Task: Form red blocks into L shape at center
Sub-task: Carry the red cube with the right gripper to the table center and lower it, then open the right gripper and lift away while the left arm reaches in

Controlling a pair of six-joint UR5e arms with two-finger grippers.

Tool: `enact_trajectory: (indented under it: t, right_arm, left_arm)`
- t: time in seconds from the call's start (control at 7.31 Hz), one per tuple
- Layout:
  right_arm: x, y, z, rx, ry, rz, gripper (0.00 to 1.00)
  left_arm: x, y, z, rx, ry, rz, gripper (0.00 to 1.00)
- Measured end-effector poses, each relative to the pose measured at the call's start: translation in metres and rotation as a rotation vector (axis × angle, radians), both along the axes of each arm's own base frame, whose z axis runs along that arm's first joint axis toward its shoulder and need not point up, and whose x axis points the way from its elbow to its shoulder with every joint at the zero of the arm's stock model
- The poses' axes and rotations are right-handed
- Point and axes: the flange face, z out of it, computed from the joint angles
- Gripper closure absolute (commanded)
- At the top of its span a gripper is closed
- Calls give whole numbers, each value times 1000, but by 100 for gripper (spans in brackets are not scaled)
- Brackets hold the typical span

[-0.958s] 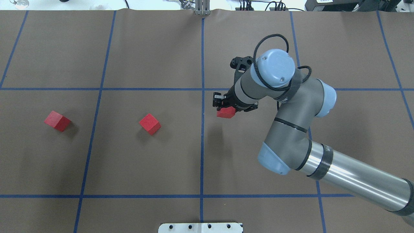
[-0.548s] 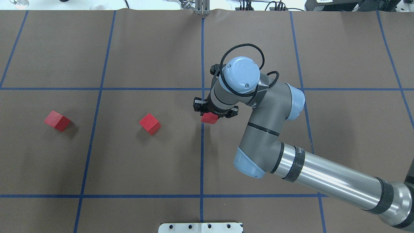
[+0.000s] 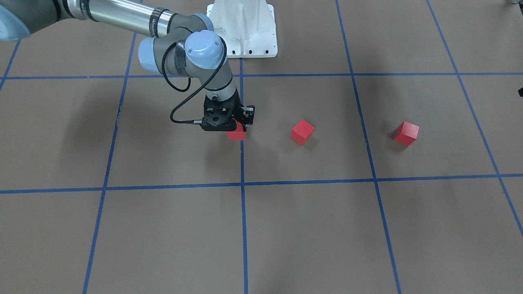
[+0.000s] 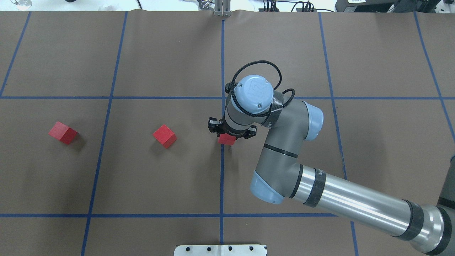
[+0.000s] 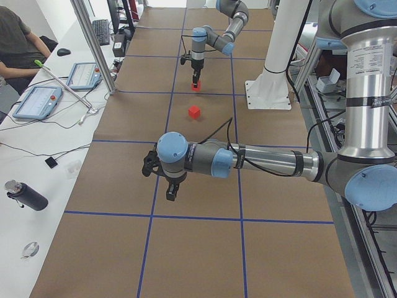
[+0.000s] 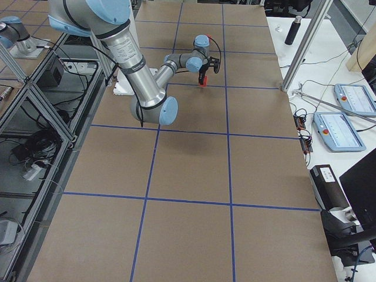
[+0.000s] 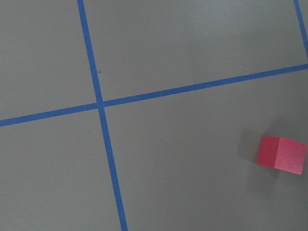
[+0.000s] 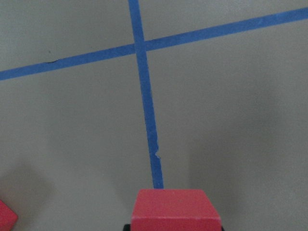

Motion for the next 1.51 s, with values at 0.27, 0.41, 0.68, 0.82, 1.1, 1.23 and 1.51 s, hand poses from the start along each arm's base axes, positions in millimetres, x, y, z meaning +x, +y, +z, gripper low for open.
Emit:
enact_trajectory:
  t: [0.27,0.41,0.68,0.82,1.1,1.23,1.51]
  right_arm:
    - [-15,5,1,19,22,7,24]
    - [-20,6,1,25,30,7,1]
    - [-23,7,-1,33,31,8,0]
    - [-23,7,-4,36,27,8,0]
    - [-16,8,-12,41,14,7,0]
    - [5,6,-17,43,2,10,0]
    - [103,-5,-5,41,-39,1,0]
  left_arm:
    - [0,0,1,-3,1,0,0]
    - [0,0,1,-3,1,0,0]
    - [0,0,1,-3,1,0,0]
    - [0,0,1,-2,1,0,0]
    - [8,-6,-8,-12,4,-3,0]
    - [28,-17,-25,-57,14,-28,0]
    - [108,-28,-73,-178,62,-104,0]
